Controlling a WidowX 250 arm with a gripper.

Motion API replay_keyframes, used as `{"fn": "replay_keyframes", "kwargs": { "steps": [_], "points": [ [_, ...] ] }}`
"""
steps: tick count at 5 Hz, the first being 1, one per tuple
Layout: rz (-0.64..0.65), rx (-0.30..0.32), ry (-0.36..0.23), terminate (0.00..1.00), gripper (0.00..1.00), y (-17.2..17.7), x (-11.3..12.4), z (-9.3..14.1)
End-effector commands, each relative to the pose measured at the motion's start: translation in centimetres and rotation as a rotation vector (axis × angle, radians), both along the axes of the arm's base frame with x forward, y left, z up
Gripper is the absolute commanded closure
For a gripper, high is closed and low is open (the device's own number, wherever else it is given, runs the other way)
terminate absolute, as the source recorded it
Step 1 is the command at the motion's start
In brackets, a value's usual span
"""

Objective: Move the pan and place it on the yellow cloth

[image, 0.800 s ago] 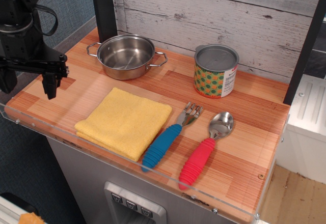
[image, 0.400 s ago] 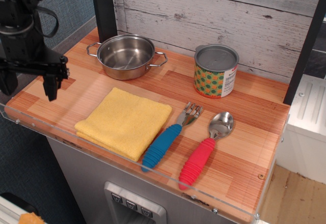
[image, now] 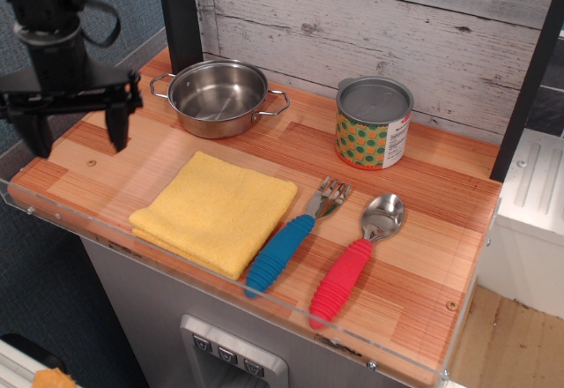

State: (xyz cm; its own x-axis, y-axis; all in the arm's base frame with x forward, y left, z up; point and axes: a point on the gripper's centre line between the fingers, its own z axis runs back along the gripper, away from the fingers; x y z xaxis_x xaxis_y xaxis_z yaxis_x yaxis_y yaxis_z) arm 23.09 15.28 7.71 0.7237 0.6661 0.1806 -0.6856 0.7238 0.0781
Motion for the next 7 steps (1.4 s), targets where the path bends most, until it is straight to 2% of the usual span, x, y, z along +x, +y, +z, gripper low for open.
{"fn": "replay_keyframes", "kwargs": {
  "steps": [1, 2, 3, 4, 5, 7],
  "points": [
    [0.268, -0.017, -0.199, 0.00, 0.00, 1.1, 4.4, 1.8],
    [0.331, -0.086, -0.282, 0.00, 0.00, 1.1, 6.6, 1.2],
    [0.317, -0.103, -0.280, 0.00, 0.00, 0.8, 9.1, -0.1],
    [0.288, -0.148, -0.239, 0.00, 0.00, 0.3, 11.1, -1.8],
    [0.278, -0.161, -0.202, 0.00, 0.00, 0.0, 11.8, -2.6],
    [0.273, -0.159, -0.141, 0.00, 0.00, 0.1, 11.6, -4.9]
  ]
}}
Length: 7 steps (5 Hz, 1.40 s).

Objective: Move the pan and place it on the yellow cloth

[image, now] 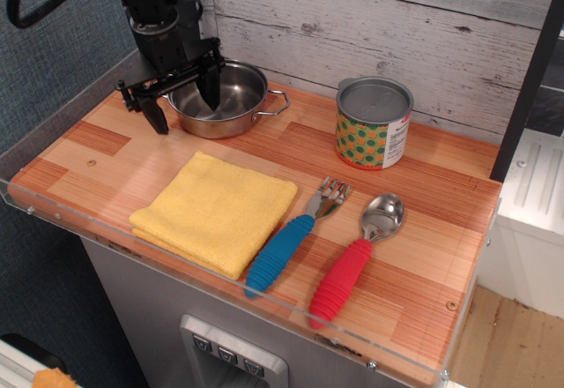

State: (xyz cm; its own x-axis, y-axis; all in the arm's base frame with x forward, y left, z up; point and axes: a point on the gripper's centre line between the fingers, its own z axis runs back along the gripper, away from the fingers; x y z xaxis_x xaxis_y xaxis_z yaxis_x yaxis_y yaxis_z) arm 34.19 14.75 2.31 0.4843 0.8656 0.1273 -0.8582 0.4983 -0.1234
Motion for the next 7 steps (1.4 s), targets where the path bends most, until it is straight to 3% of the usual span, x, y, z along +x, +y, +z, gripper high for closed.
{"fn": "replay_keyframes", "kwargs": {
  "steps": [1, 4, 7],
  "points": [
    [-0.022, 0.029, -0.017, 0.00, 1.00, 0.8, 0.2, 0.7],
    [-0.029, 0.043, -0.023, 0.00, 1.00, 1.1, 0.0, 1.9],
    [-0.109, 0.037, -0.121, 0.00, 1.00, 1.5, -1.9, 4.7]
  ]
}}
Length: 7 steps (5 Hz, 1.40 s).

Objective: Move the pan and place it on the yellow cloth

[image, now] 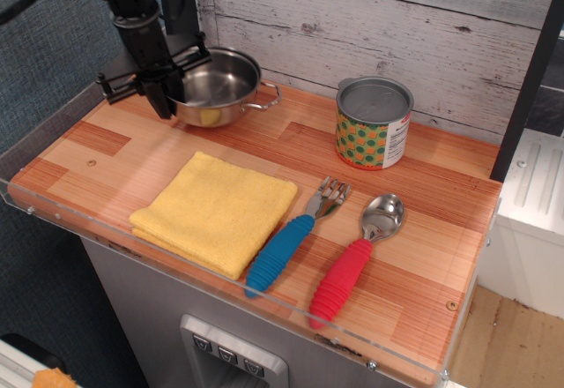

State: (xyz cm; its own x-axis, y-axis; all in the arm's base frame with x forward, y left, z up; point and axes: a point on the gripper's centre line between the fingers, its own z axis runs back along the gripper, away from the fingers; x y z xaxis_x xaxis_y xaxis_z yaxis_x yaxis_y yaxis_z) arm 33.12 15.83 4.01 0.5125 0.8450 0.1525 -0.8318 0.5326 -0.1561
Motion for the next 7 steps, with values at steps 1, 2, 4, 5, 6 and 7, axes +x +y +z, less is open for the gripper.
{"fn": "replay_keyframes", "kwargs": {
  "steps": [1, 2, 4, 5, 6, 7],
  "points": [
    [-0.177, 0.093, -0.034, 0.00, 1.00, -0.5, -2.2, 3.8],
    [-0.307, 0.116, 0.019, 0.00, 1.00, -1.5, -3.8, 3.9],
    [-0.593, 0.098, 0.042, 0.00, 1.00, -2.9, -6.0, 3.6],
    [-0.700, 0.103, 0.052, 0.00, 1.00, -3.5, -6.6, 2.9],
    [-0.741, 0.105, 0.057, 0.00, 1.00, -4.7, -6.5, 2.4],
    [-0.780, 0.086, 0.055, 0.00, 1.00, -5.4, -6.7, 1.8]
  ]
}}
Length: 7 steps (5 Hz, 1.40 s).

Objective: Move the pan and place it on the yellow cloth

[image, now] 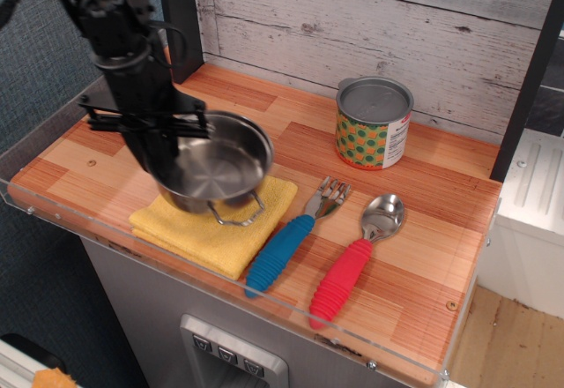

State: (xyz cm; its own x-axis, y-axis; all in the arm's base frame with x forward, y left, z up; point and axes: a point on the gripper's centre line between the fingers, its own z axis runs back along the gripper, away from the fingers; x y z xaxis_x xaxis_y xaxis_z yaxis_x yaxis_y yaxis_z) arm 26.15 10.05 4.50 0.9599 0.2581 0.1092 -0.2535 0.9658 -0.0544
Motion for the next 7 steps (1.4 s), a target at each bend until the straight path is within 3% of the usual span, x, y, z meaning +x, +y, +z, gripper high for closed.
{"fn": "replay_keyframes", "kwargs": {
  "steps": [1, 6, 7],
  "points": [
    [-0.062, -0.003, -0.036, 0.00, 1.00, -0.2, 0.4, 0.7],
    [-0.082, 0.004, 0.009, 0.00, 1.00, -0.1, -0.2, -1.1],
    [-0.087, 0.019, 0.031, 0.00, 0.00, 0.0, -0.1, -1.1]
  ]
}}
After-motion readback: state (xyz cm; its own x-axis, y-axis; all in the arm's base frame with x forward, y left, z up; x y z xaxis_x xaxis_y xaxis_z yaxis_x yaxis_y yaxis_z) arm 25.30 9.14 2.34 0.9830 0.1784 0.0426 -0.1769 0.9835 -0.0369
